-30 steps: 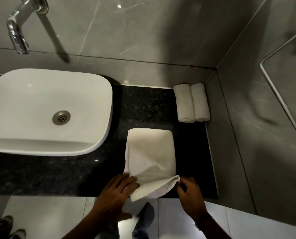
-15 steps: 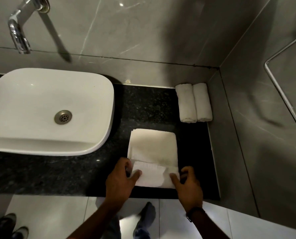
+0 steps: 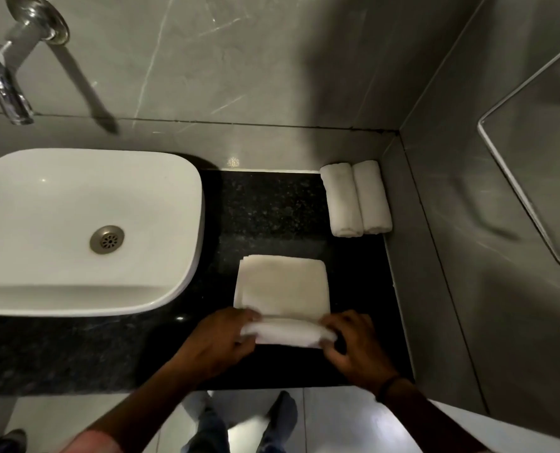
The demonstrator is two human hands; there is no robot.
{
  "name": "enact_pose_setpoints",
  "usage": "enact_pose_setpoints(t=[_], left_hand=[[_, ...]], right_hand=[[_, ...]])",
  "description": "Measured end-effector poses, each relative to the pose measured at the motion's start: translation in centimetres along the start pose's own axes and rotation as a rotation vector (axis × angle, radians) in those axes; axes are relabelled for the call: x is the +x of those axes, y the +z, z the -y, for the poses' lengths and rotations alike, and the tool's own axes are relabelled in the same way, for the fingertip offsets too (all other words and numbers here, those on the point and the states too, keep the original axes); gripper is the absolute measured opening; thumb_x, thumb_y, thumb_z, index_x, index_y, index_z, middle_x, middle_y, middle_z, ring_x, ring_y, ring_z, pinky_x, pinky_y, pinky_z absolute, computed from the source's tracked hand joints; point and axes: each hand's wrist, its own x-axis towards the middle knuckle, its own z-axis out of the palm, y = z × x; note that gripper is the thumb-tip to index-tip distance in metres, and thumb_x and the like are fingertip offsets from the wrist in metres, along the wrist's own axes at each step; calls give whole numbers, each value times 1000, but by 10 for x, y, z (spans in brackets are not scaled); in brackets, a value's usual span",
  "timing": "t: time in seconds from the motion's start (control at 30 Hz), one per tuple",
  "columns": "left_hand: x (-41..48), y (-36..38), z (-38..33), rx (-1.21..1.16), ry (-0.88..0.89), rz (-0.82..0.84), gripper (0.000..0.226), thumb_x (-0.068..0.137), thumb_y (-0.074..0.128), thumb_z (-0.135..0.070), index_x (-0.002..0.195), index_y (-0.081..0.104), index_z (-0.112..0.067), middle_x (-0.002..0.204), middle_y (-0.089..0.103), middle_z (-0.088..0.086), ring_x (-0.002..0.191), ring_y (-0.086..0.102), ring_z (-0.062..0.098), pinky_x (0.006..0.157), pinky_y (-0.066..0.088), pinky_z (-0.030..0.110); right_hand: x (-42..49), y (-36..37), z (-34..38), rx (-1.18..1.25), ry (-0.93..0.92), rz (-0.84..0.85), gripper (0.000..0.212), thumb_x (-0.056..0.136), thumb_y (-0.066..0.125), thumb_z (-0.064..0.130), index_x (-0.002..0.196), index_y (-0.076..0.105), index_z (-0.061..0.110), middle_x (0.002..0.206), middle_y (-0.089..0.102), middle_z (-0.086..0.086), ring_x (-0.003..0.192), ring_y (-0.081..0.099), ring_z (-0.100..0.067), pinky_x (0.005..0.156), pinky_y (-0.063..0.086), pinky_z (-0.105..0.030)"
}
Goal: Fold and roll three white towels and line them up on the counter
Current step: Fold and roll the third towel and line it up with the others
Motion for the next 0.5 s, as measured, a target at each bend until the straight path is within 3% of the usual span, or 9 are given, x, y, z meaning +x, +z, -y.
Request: enact_pose_setpoints(t=[0.07,0.1,0.17,0.2,0.27,0.3,0.37,0.43,0.5], left_hand=[[15,-4,-4,-260,-208,-127,43,88,68,-44,126,48,-45,122,58,-28,102,58,-11,89,47,15],[22,-3,-6,-287,-255,-192,38,91,68,-42,123,48,-44,126,53,-29,104,58,-10,88,49,18],[33,4,-11,-181,-262,-248,17,95,63,-38,112,59,-39,140,46,-21,111,63,9,88,54,34],[34,7,-13,-130,-262,-237,12,97,59,-41,108,64,-38,147,43,-17,114,63,17,89,55,37],[30,13,-12,-28,-222,-212,30,95,52,-59,109,69,-39,157,39,-13,119,60,24,93,54,41],[25,15,-7,74,-185,-191,44,89,51,-72,114,68,-41,160,37,-11,124,55,26,96,52,45],[20,12,0,283,-92,-117,72,70,55,-88,124,64,-42,164,35,-7,140,40,29,103,44,54],[28,2,4,367,10,-48,71,65,61,-81,122,64,-38,165,34,-4,151,27,32,108,40,62],[47,-12,8,393,111,15,56,68,60,-69,113,67,-37,164,34,-6,155,19,29,112,35,64]], right_hand=[[19,-3,11,414,291,6,35,86,68,47,114,48,52,107,64,17,98,64,-9,80,57,-27],[28,-1,14,511,352,-25,30,89,68,45,111,48,49,104,65,14,94,66,-10,75,58,-28],[42,4,17,481,367,-127,15,93,68,39,99,54,39,96,63,10,88,65,-15,74,55,-31],[45,6,17,421,337,-185,12,94,68,35,92,57,34,95,62,9,87,64,-16,76,55,-33],[40,9,11,178,180,-262,10,93,67,36,86,66,30,105,61,7,92,59,-17,81,54,-39],[35,12,6,4,73,-266,16,90,65,45,90,70,30,116,62,7,98,57,-19,84,53,-41],[28,12,-5,-253,-89,-189,50,75,68,69,104,72,29,133,61,7,109,52,-23,87,47,-41],[32,8,-13,-317,-201,-154,65,65,72,73,110,72,27,131,65,4,112,55,-26,87,43,-40],[40,2,-17,-296,-276,-167,51,67,75,55,107,72,24,114,70,2,101,64,-29,80,46,-39]])
